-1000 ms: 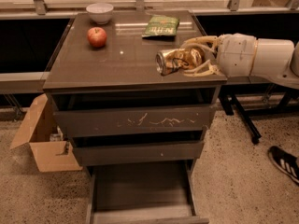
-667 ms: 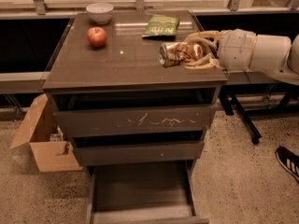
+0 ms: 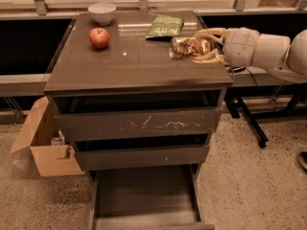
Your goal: Pick orange can from bottom drawer and place on counter
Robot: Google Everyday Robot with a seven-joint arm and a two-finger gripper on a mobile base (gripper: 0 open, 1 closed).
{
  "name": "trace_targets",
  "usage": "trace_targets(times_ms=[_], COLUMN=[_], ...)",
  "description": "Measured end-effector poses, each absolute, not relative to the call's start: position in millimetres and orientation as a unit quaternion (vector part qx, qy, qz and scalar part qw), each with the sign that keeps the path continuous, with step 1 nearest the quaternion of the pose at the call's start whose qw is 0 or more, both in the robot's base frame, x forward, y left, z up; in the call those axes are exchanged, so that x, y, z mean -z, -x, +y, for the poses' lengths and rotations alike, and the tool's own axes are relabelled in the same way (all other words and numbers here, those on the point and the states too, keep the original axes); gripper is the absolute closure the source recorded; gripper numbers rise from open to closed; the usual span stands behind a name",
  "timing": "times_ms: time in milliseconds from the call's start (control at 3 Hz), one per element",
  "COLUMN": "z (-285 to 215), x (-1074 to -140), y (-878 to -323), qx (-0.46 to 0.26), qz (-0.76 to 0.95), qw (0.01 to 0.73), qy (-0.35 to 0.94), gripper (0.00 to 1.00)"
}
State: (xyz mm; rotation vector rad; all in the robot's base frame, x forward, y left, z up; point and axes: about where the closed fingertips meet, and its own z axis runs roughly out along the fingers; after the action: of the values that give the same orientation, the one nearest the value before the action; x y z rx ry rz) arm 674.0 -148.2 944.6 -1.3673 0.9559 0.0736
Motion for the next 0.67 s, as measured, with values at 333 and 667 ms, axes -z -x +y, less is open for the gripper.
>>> trace_targets(times_ms=[333,667], z=[-140,-132], x=[-950,-949], y=[-690,-723], qx=[-0.035,-0.048], qz=[0.436,0.456], qw=[0.680,0.673], qy=[0.589,0.580], gripper=[1.00,1.00])
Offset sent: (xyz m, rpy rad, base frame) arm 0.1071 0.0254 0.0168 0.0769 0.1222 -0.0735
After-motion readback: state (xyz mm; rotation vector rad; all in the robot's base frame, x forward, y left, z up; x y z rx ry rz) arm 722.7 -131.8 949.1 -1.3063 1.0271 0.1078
